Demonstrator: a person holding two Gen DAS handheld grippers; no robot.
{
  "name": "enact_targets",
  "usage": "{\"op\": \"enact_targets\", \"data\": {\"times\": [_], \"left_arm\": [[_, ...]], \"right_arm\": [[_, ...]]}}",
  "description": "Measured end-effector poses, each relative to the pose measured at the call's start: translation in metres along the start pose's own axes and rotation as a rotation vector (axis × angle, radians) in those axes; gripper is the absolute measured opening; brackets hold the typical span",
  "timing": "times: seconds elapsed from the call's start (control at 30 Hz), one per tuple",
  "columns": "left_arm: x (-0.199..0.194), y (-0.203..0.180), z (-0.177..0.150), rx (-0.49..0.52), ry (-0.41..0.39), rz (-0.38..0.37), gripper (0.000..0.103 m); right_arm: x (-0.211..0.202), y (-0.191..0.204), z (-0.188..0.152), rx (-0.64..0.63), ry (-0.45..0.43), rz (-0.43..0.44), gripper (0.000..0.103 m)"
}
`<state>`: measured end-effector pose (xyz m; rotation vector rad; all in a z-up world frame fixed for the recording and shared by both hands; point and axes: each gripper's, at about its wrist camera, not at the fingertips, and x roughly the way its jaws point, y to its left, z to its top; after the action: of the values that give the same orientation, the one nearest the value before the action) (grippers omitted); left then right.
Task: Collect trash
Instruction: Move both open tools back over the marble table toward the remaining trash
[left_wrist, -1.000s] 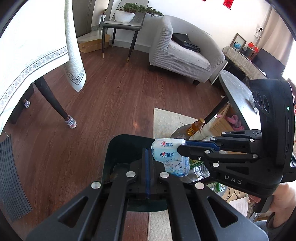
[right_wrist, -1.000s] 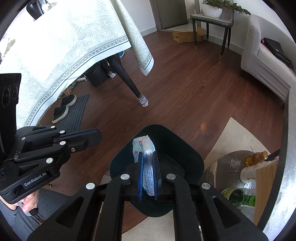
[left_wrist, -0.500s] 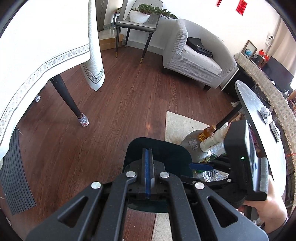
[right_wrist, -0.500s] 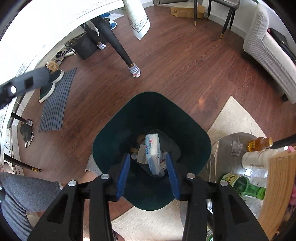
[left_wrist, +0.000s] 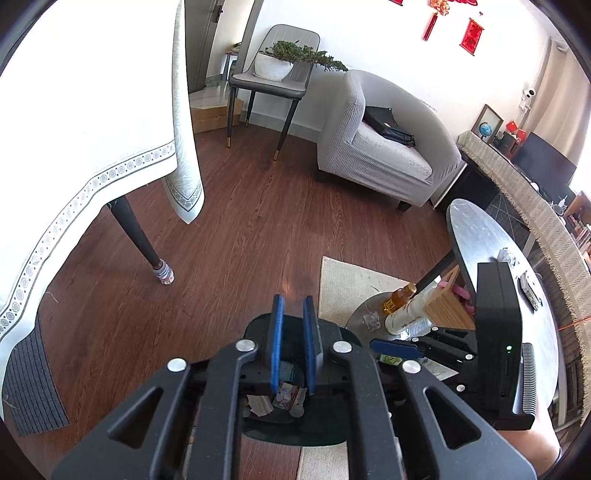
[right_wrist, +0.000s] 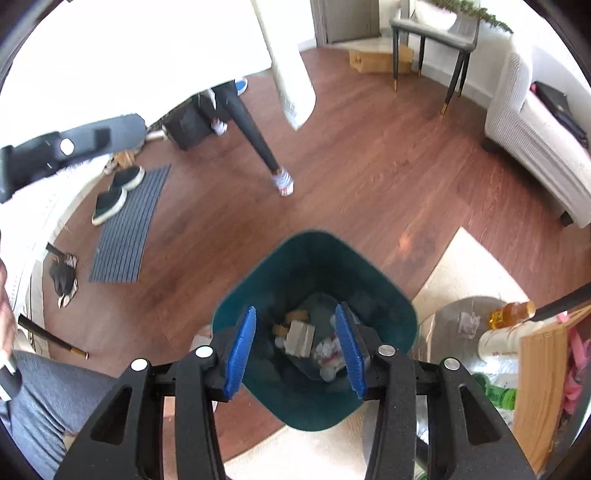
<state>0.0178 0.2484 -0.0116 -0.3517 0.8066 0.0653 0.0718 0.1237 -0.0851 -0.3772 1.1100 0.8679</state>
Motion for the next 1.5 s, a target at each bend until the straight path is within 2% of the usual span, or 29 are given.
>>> {"op": "enact_targets", "data": {"times": [0.1, 0.17, 0.33, 0.4, 0.47, 0.63, 0.73, 0.9, 1.1, 1.17, 1.3, 1.5], "left_arm": [[-0.006, -0.009, 0.005, -0.022, -0.03, -0.033, 0.028], [-0.011, -0.018, 0.009, -0.018, -0.054, -0.052, 0.035], [-0.02, -0.047, 0.016, 0.021, -0.118, -0.088, 0.065], [-0.02, -0.06, 0.017, 0.03, -0.133, -0.109, 0.067], [-0.019, -0.075, 0.018, 0.047, -0.141, -0.126, 0.07], [-0.009, -0.113, 0.018, 0.08, -0.146, -0.151, 0.074], [0.002, -0.135, 0.016, 0.091, -0.139, -0.157, 0.082], [0.016, -0.171, 0.013, 0.129, -0.136, -0.186, 0.084], [0.032, -0.213, 0.017, 0.139, -0.12, -0.234, 0.085], [0.038, -0.227, 0.017, 0.146, -0.115, -0.247, 0.087], [0.053, -0.247, 0.015, 0.142, -0.085, -0.243, 0.087], [0.072, -0.28, 0.008, 0.2, -0.02, -0.257, 0.087]], "right_arm": [[-0.025, -0.006, 0.002, 0.009, -0.089, -0.015, 0.05], [-0.042, -0.012, 0.003, 0.032, -0.154, -0.016, 0.061], [-0.087, -0.039, -0.003, 0.088, -0.271, -0.068, 0.063], [-0.102, -0.052, -0.008, 0.105, -0.297, -0.095, 0.065], [-0.116, -0.067, -0.013, 0.127, -0.32, -0.119, 0.072], [-0.152, -0.103, -0.03, 0.157, -0.368, -0.168, 0.072], [-0.17, -0.122, -0.04, 0.181, -0.391, -0.203, 0.073], [-0.194, -0.157, -0.064, 0.217, -0.425, -0.263, 0.076], [-0.215, -0.193, -0.095, 0.242, -0.407, -0.369, 0.077], [-0.222, -0.206, -0.103, 0.251, -0.401, -0.387, 0.081], [-0.229, -0.223, -0.118, 0.234, -0.378, -0.431, 0.082], [-0.231, -0.252, -0.144, 0.251, -0.359, -0.408, 0.085]]}}
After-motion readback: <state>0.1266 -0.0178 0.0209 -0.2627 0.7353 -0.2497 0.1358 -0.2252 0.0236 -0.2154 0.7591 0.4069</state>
